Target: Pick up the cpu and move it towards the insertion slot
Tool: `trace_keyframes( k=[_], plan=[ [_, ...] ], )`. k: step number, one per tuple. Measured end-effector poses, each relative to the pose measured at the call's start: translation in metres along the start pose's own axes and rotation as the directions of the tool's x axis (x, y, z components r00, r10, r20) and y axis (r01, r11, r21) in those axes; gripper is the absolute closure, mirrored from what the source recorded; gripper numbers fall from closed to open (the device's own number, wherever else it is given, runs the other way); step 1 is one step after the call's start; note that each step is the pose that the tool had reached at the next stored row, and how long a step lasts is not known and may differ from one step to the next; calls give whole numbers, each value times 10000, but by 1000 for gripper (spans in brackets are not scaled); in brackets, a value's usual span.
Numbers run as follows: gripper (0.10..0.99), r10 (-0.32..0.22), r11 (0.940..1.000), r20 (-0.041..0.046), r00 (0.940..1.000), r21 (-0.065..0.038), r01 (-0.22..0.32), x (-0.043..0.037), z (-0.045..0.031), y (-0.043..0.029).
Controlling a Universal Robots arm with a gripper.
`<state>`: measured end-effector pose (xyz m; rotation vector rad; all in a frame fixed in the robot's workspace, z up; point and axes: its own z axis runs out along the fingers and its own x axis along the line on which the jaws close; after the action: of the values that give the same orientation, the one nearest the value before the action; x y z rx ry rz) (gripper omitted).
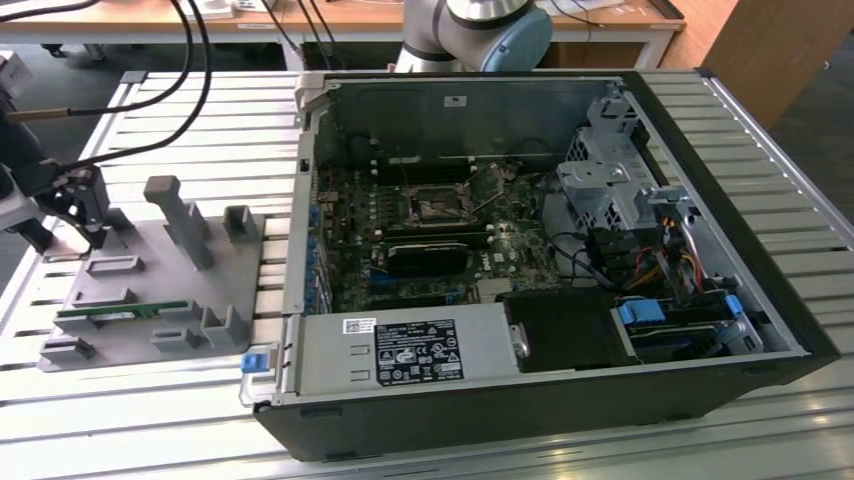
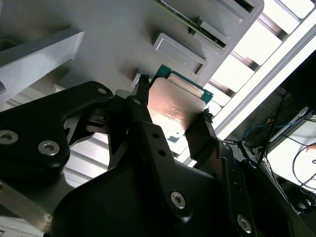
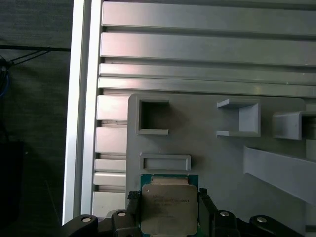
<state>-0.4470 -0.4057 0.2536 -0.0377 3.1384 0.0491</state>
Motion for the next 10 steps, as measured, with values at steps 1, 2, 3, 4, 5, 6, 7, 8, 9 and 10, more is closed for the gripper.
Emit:
trace_keyframes(
  k=[1, 2, 3, 4, 5, 6, 7, 8, 9, 10],
  plan=[
    [541, 0, 10000, 0, 10000, 1, 0, 0, -3, 0],
    [541, 0, 10000, 1, 10000, 1, 0, 0, -6, 0],
    [541, 0, 10000, 1, 10000, 1, 0, 0, -9, 0],
    [541, 0, 10000, 0, 10000, 2, 0, 0, -14, 1],
    [541, 0, 10000, 1, 10000, 1, 0, 0, -17, 1],
    [541, 0, 10000, 1, 10000, 2, 0, 0, -19, 1],
    [541, 0, 10000, 1, 10000, 1, 0, 0, -23, 1],
    [541, 0, 10000, 0, 10000, 2, 0, 0, -27, 1],
    [541, 0, 10000, 0, 10000, 2, 0, 0, -30, 1],
    [541, 0, 10000, 0, 10000, 2, 0, 0, -34, 1]
  ],
)
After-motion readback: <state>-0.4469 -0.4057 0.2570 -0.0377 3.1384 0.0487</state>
